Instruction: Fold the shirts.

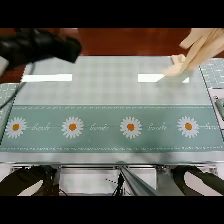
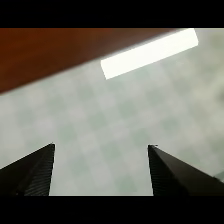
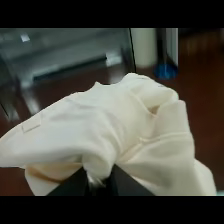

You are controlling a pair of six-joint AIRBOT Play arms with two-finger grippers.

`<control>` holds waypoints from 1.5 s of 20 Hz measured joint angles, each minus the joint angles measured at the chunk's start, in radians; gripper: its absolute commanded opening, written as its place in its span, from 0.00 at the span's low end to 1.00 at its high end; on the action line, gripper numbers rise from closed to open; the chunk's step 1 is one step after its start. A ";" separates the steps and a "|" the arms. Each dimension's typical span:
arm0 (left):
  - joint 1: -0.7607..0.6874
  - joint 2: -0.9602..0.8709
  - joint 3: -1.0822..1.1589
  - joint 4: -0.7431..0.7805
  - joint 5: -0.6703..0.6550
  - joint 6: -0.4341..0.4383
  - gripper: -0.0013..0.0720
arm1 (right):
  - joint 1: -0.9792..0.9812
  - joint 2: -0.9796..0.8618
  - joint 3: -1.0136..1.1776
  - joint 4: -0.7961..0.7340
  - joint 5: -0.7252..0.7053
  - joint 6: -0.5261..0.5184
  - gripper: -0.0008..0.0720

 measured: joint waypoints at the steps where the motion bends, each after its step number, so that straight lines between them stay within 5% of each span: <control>1: 0.000 0.019 0.049 0.000 0.002 0.000 0.95 | 0.024 0.060 0.024 0.005 -0.001 -0.016 0.05; 6: 0.000 0.139 0.189 0.000 -0.062 0.000 0.95 | 0.149 0.291 0.084 0.010 0.043 -0.051 0.05; 11: 0.000 0.208 0.219 0.016 -0.360 -0.004 0.95 | 0.291 0.359 0.092 0.029 0.340 -0.060 0.05; 15: 0.000 0.217 0.201 0.056 -0.541 -0.014 0.95 | 0.468 0.268 0.047 0.043 0.548 -0.063 0.05; 22: 0.000 0.219 0.117 0.143 -0.651 -0.035 0.95 | 0.816 -0.092 -0.061 0.026 0.601 -0.060 0.07; 24: 0.003 0.219 0.077 0.161 -0.663 -0.053 0.95 | 0.889 -0.192 -0.070 0.019 0.602 -0.054 0.66; 30: 0.007 0.220 -0.140 0.136 -0.617 -0.101 0.94 | 0.902 -0.269 -0.078 -0.089 0.647 -0.046 0.69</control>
